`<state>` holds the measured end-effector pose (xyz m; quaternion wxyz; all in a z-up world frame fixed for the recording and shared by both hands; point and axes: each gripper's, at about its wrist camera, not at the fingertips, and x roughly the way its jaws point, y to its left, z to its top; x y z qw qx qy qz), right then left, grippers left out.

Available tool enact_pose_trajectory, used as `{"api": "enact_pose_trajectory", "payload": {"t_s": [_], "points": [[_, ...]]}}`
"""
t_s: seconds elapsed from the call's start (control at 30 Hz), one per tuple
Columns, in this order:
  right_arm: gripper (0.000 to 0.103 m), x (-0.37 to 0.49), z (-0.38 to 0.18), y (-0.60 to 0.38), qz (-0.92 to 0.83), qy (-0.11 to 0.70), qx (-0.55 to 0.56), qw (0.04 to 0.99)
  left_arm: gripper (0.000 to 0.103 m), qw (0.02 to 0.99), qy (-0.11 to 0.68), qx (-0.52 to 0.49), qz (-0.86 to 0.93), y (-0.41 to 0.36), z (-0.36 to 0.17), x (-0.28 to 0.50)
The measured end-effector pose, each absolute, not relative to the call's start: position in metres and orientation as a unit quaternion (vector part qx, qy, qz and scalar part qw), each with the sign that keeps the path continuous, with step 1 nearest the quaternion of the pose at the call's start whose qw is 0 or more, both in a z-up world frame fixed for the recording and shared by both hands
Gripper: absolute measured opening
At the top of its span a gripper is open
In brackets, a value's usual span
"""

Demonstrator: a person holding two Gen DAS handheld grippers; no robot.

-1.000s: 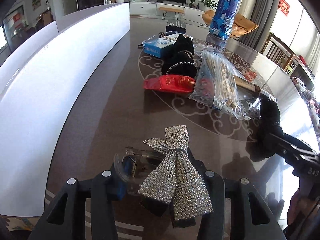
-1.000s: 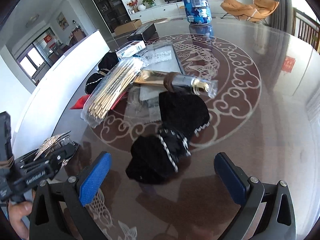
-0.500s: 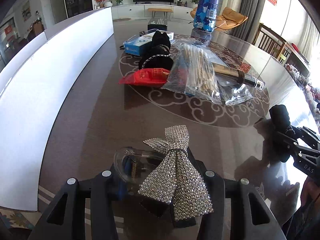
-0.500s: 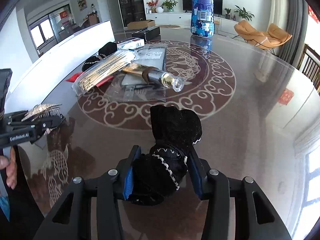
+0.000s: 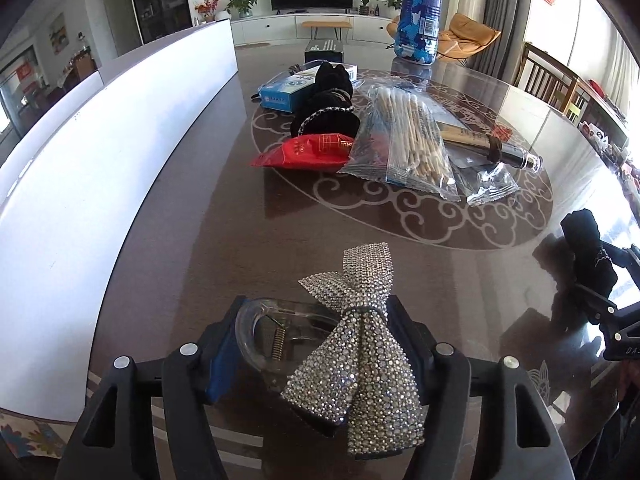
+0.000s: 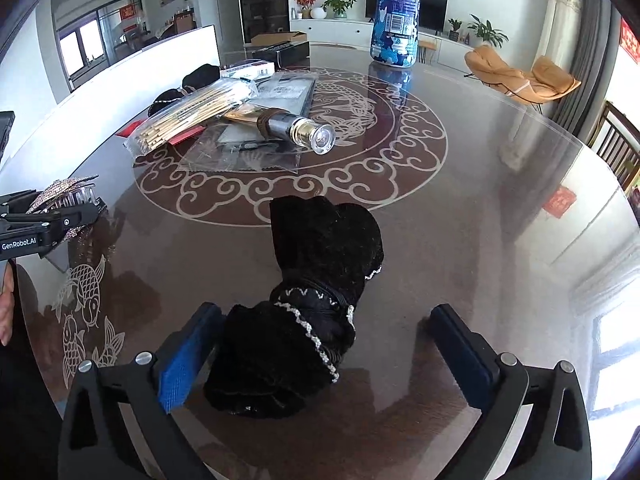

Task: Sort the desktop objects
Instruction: 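Lift the bow clip with the left tool while the right tool lifts the scrunchie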

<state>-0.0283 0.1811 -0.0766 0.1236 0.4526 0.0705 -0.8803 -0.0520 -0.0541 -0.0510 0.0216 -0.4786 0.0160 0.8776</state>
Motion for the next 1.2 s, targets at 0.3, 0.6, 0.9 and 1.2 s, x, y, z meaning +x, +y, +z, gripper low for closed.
{"api": "enact_pose_trajectory", "payload": {"t_s": [0.3, 0.6, 0.9, 1.2], "points": [[0.103, -0.029, -0.076, 0.181, -0.88, 0.071, 0.452, 0.124, 0.098, 0.012, 0.011, -0.488, 0.873, -0.056, -0.057, -0.054], [0.103, -0.029, -0.076, 0.181, -0.88, 0.071, 0.452, 0.124, 0.101, 0.011, 0.009, -0.488, 0.872, -0.054, -0.058, -0.053], [0.103, -0.029, -0.076, 0.181, -0.88, 0.071, 0.452, 0.125, 0.103, 0.012, 0.008, -0.488, 0.872, -0.054, -0.059, -0.053], [0.103, -0.041, -0.073, 0.18, -0.849, 0.083, 0.503, 0.14, 0.103, 0.026, 0.015, -0.482, 0.876, -0.054, -0.06, -0.052]]}}
